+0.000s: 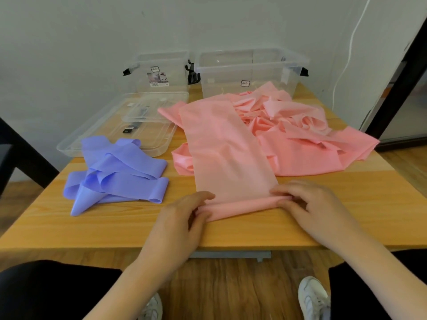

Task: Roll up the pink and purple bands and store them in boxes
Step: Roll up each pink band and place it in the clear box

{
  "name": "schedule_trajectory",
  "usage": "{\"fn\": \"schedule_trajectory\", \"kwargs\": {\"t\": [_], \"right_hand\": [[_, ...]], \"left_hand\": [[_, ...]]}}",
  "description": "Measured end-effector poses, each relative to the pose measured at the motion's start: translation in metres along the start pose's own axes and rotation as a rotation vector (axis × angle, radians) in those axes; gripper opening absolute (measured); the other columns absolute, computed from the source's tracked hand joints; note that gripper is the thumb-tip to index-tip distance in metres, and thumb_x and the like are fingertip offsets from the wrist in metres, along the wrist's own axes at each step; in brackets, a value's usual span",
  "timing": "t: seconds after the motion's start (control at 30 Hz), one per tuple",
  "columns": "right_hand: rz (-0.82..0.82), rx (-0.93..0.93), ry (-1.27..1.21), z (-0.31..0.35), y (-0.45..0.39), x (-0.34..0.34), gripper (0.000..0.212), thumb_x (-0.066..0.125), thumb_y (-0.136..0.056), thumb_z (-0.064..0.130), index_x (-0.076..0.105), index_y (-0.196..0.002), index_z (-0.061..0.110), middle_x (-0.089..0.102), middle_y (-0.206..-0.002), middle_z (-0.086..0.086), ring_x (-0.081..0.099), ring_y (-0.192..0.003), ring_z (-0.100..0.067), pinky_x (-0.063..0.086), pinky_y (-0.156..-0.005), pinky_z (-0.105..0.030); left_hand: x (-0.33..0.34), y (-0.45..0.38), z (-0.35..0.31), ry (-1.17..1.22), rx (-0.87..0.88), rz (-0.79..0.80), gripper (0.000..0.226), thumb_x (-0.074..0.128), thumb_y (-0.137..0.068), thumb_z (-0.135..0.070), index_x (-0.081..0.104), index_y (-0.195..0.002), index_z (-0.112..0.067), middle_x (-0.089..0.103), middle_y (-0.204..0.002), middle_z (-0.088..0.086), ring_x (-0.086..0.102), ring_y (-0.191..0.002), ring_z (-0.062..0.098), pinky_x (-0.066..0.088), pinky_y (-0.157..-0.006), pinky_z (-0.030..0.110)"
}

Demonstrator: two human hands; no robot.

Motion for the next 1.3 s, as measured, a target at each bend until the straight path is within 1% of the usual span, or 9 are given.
{"fn": "schedule_trajectory", "kwargs": {"t": [0.17,0.33,0.47,0.67,0.83,0.97,1.13,1.2,1.3], "right_hand": [[-0.039,0.007,-0.002,0.001,-0.002,0.004,0.024,0.065,-0.081,0.007,0.06,-0.079,0.031,0.057,-0.081,0.02,0.051,-0.086,0.006,0.032,-0.074,-0.002],[0.078,-0.025,0.052,0.001,-0.005,0.003,0.017,0.071,-0.077,0.013,0.071,-0.092,0.023,0.055,-0.094,0.017,0.049,-0.094,0.001,0.032,-0.082,-0.004],[0.022,-0.018,0.027,0.005,-0.005,0.001,0.018,0.065,-0.082,0.009,0.069,-0.093,0.023,0.06,-0.087,0.017,0.053,-0.085,0.003,0.033,-0.078,-0.001],[-0.036,0.034,-0.028,0.003,-0.005,0.002,0.025,0.064,-0.082,0.009,0.057,-0.076,0.032,0.057,-0.08,0.018,0.05,-0.085,0.009,0.033,-0.07,-0.001],[0.01,-0.032,0.066,0.002,-0.006,0.005,0.024,0.076,-0.071,0.013,0.073,-0.093,0.023,0.05,-0.097,0.017,0.044,-0.092,-0.003,0.026,-0.084,0.0],[-0.025,-0.125,0.099,0.009,-0.005,0.009,0.02,0.071,-0.077,0.008,0.072,-0.093,0.019,0.056,-0.086,0.017,0.047,-0.087,-0.003,0.037,-0.084,-0.018],[-0.03,-0.023,0.002,0.006,-0.006,0.007,0.03,0.062,-0.083,0.011,0.052,-0.079,0.039,0.057,-0.083,0.016,0.05,-0.085,0.002,0.035,-0.073,-0.01],[-0.027,-0.008,-0.003,0.005,-0.007,0.009,0.028,0.062,-0.083,0.009,0.055,-0.077,0.035,0.057,-0.081,0.016,0.049,-0.086,0.003,0.033,-0.074,-0.008],[0.004,-0.032,0.028,0.006,-0.008,0.009,0.016,0.066,-0.08,0.013,0.067,-0.085,0.028,0.054,-0.089,0.019,0.046,-0.089,0.0,0.031,-0.082,-0.009]], "left_hand": [[0.007,-0.001,0.0,-0.142,0.058,0.068,0.035,0.051,-0.077,-0.047,0.073,-0.093,-0.026,0.058,-0.095,-0.011,0.05,-0.084,0.002,0.037,-0.072,0.008],[0.007,-0.004,-0.001,-0.056,0.011,0.031,0.028,0.052,-0.083,-0.032,0.073,-0.089,-0.015,0.065,-0.083,-0.01,0.053,-0.081,0.002,0.039,-0.072,0.006],[0.003,-0.005,-0.003,-0.015,0.012,-0.022,0.022,0.053,-0.081,-0.012,0.072,-0.092,-0.014,0.063,-0.086,-0.015,0.05,-0.084,-0.007,0.032,-0.076,-0.005],[0.01,-0.002,0.002,-0.129,0.053,0.106,0.042,0.046,-0.079,-0.049,0.071,-0.104,-0.025,0.051,-0.101,-0.016,0.043,-0.091,0.001,0.036,-0.077,0.01],[0.006,-0.003,0.003,-0.059,-0.006,0.035,0.029,0.053,-0.083,-0.028,0.071,-0.102,-0.017,0.057,-0.087,-0.013,0.049,-0.086,0.002,0.036,-0.076,0.004],[0.001,-0.004,0.004,0.014,-0.055,-0.012,0.021,0.058,-0.085,-0.012,0.068,-0.101,-0.019,0.055,-0.085,-0.026,0.049,-0.085,-0.02,0.032,-0.074,-0.004],[0.003,-0.004,0.0,0.001,0.028,0.091,0.028,0.05,-0.083,-0.034,0.072,-0.094,-0.021,0.058,-0.09,-0.026,0.051,-0.092,-0.014,0.035,-0.078,-0.001],[0.006,-0.002,0.001,-0.06,0.045,0.131,0.038,0.049,-0.079,-0.047,0.072,-0.1,-0.024,0.056,-0.096,-0.019,0.049,-0.094,-0.004,0.033,-0.081,0.0],[0.005,-0.002,0.002,-0.072,0.036,0.093,0.035,0.049,-0.082,-0.039,0.072,-0.1,-0.019,0.056,-0.089,-0.017,0.048,-0.085,-0.002,0.033,-0.078,-0.001]]}}
Point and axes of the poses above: each hand's wrist, its own y-axis away from the middle knuckle, its own x-axis out of the palm, z = x × y, the point moved 5 cm from there along -y, towards the middle knuckle
